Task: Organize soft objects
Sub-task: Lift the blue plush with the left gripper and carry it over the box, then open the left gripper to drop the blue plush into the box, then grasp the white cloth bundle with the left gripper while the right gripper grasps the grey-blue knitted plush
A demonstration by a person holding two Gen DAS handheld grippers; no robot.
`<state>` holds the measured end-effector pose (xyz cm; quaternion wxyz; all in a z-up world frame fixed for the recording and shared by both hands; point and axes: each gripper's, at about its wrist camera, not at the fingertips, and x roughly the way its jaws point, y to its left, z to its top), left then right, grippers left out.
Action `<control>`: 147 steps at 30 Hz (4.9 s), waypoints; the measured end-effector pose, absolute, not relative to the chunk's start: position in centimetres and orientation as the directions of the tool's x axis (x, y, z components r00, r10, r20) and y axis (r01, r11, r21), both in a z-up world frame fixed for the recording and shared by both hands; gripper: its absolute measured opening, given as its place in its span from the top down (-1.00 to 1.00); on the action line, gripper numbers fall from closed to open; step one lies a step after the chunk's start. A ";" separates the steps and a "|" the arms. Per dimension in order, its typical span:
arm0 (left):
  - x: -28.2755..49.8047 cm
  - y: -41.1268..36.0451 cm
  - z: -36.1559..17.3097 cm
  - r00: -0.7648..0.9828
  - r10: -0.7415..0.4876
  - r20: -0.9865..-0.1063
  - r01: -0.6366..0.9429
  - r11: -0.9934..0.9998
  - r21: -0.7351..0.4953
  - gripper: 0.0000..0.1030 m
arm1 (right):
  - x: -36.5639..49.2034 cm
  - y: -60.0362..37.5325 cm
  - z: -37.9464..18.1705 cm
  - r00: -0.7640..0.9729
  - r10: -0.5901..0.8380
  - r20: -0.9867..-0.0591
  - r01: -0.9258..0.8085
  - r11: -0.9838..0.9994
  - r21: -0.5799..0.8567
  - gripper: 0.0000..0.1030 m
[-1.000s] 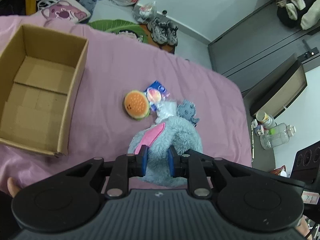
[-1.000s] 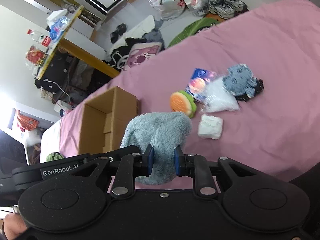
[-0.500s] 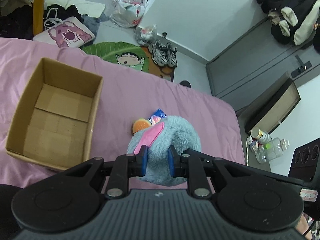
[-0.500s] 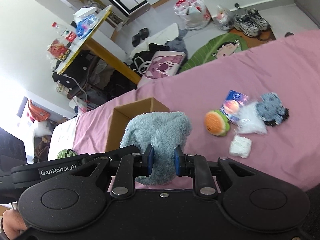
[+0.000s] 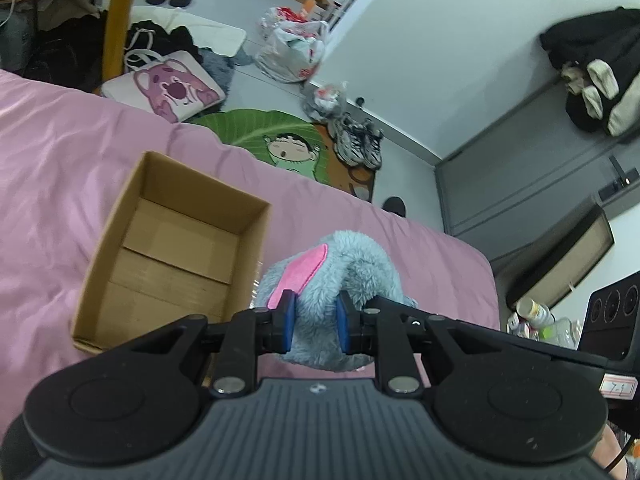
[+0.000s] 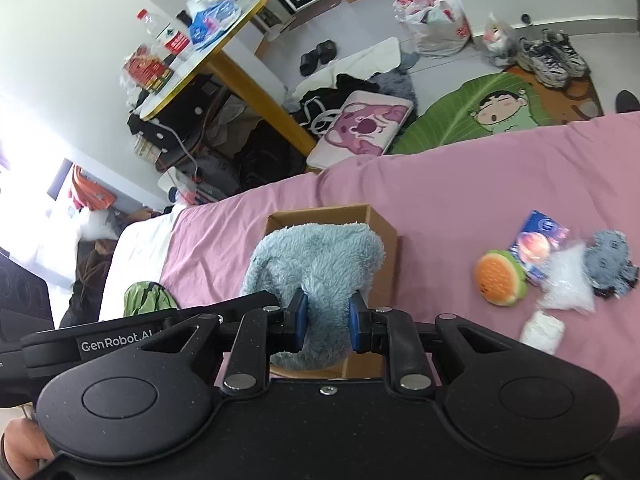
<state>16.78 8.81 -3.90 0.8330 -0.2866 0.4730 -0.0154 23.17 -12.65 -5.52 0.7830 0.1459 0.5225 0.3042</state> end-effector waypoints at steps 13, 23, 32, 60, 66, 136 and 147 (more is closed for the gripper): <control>18.4 14.3 -6.6 0.554 -0.213 -0.805 -0.365 0.807 -0.464 0.61 | 26.0 -5.9 -7.4 0.197 0.616 -0.763 -0.387 0.764 0.517 0.60; 19.8 17.0 -9.8 0.511 -0.147 -0.847 -0.445 0.797 -0.407 0.61 | 27.4 -1.8 -10.2 0.163 0.589 -0.792 -0.400 0.773 0.492 0.60; 20.4 19.2 -12.3 0.488 -0.131 -0.863 -0.526 0.746 -0.410 0.61 | 28.2 0.1 -12.4 0.152 0.576 -0.803 -0.407 0.777 0.480 0.60; 20.7 16.8 -9.3 0.505 -0.027 -0.863 -0.554 0.756 -0.348 -0.32 | 27.1 -4.2 -10.7 0.299 0.589 -0.751 -0.323 0.803 0.501 -0.04; 19.6 14.9 -6.8 0.558 0.007 -0.830 -0.510 0.792 -0.335 -0.66 | 25.9 -7.0 -8.3 0.365 0.594 -0.717 -0.369 0.799 0.474 -0.35; 18.3 -10.7 -8.4 0.489 -0.061 -0.870 -0.182 0.969 -0.170 -0.94 | 23.5 -33.9 -9.4 0.419 0.496 -0.761 -0.262 0.868 0.421 -0.83; 20.5 -12.1 -13.1 0.426 -0.067 -0.902 -0.190 0.968 -0.162 -0.71 | 25.9 -34.2 -13.0 0.360 0.493 -0.792 -0.215 0.870 0.444 -0.13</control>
